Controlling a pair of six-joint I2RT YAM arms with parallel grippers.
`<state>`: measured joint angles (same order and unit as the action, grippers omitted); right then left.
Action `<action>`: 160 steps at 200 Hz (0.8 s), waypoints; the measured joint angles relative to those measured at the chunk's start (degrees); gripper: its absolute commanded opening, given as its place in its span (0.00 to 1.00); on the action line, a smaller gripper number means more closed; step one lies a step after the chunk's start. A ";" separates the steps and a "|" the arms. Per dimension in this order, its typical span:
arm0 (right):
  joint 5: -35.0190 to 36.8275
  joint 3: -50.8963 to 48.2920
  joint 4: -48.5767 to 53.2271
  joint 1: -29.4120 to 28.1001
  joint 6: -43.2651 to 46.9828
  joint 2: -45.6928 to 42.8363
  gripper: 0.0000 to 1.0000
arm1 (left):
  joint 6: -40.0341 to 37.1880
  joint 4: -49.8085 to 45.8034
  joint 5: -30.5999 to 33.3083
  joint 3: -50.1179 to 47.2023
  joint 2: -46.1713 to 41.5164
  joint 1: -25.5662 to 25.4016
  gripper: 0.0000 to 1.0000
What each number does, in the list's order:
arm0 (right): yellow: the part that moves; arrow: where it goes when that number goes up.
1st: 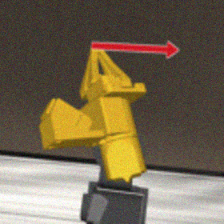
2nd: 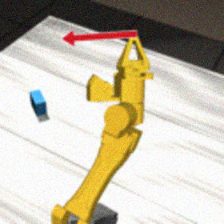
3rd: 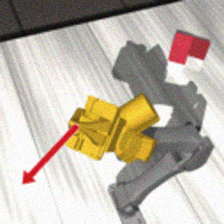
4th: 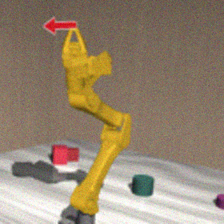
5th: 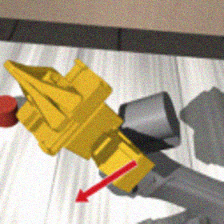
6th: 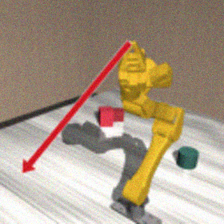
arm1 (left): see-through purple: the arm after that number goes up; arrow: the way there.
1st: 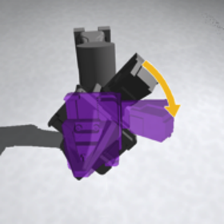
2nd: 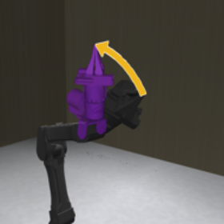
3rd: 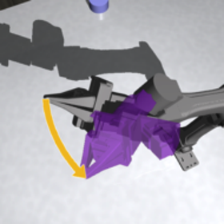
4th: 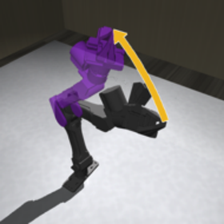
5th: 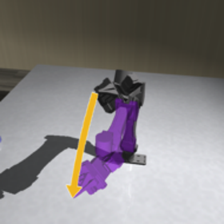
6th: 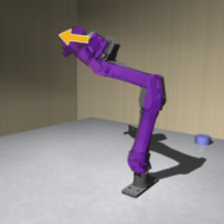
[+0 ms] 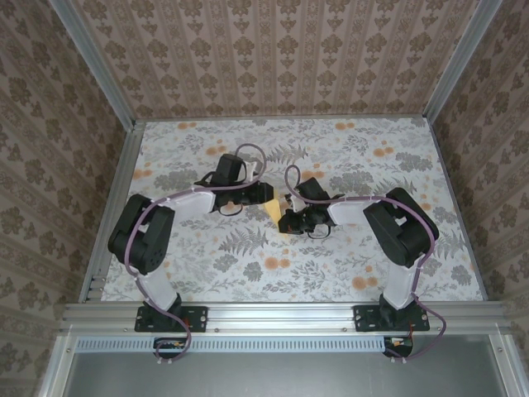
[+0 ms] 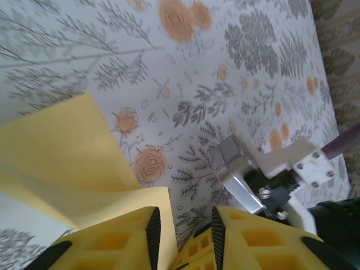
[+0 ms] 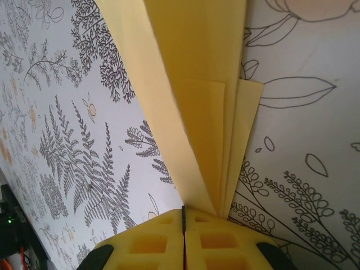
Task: Fold a paper plane with a square sheet of paper (pick it up from the middle)
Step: Fold the wing for the fifth time at the center of the table.
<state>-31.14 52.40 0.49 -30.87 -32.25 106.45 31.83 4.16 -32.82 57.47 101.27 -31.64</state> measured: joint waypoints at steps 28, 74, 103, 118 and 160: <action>-0.79 0.00 -0.13 0.24 -0.63 0.22 0.07 | -1.33 0.83 -0.07 -0.48 2.40 -0.92 0.27; -1.09 0.00 -0.17 0.39 -1.03 0.33 0.07 | -3.39 3.43 -0.09 -1.99 3.78 -0.90 0.21; -1.27 0.00 -0.17 0.50 -1.05 0.44 0.07 | -4.59 4.70 -0.07 -2.67 4.46 -0.90 0.14; -1.46 0.00 -0.17 0.52 -1.14 0.44 0.07 | -5.01 5.55 -0.04 -2.80 5.11 -0.72 0.13; -1.49 0.00 -0.17 0.52 -1.20 0.44 0.07 | -5.75 7.06 -0.09 -2.89 7.45 0.42 0.13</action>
<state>-32.62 52.40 0.32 -30.35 -33.45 106.89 26.09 11.22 -32.91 54.59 108.73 -31.22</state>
